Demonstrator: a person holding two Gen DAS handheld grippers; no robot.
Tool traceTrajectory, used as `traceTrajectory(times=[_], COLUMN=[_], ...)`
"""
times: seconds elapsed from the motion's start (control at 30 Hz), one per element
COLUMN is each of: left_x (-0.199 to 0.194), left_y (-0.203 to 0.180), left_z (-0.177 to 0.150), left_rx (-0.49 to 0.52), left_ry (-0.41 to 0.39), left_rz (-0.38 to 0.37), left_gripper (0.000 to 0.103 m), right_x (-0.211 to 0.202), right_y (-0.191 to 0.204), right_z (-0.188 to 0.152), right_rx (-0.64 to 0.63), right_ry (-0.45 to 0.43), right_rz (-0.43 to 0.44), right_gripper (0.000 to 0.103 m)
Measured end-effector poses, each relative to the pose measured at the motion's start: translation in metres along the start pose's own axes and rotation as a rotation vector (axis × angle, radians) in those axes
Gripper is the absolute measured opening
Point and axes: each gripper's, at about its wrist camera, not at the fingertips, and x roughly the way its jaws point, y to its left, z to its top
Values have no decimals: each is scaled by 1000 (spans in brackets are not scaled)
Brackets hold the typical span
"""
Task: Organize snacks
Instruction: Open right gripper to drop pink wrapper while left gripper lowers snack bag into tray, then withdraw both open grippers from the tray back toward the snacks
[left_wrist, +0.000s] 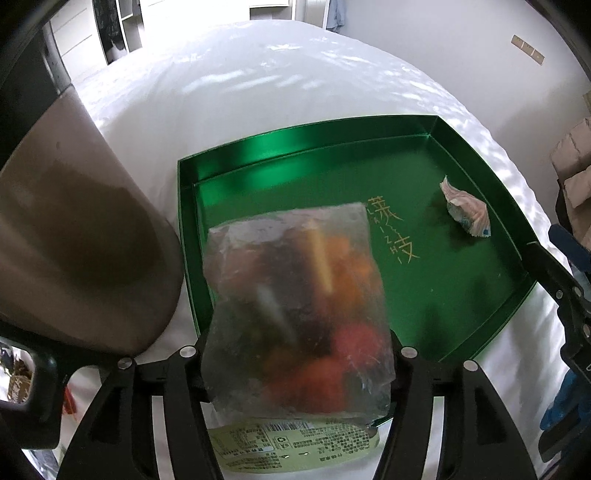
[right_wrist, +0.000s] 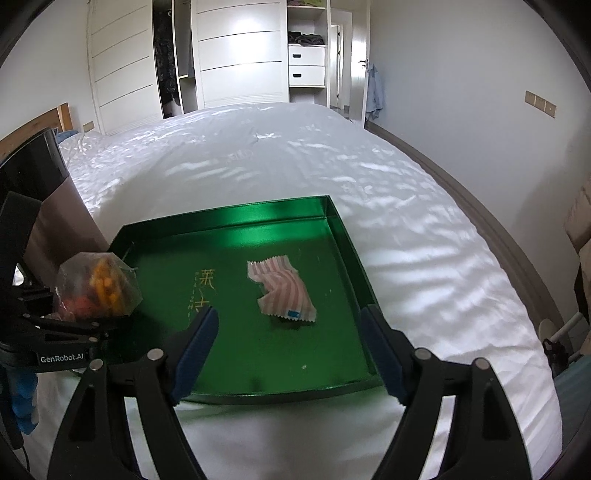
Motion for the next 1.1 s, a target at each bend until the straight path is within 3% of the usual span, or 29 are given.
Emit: traceTrajectory(times=[0.07,0.23,0.47,0.77,0.93,1.1], left_x=[-3,-17,-42,-100,-137,-180], left_y=[1,-1,-1,1,23,73], left_z=[0,7,1,-32,-59,-84], left_rx=[-6,-5,-10,-13,1,-32], left_ry=[-12,-55,-85,-160,-209,-269], left_rz=[-3,-6,-31,-78,-71,-30], left_gripper=[65,71,71,71,71,71], right_x=[-1,-7,-23,-72,-113,-154], right_y=[-1,-1,-4,-3,13,36], right_z=[-2,-2,-1,-6,-9,-8], right_rx=[3,13,30,44,30,15], right_ry=[0,-7,-35,-96,-150,-196], right_rz=[0,-2,-5,-30,-44,-50], right_gripper=[103,103,103,103,103,103])
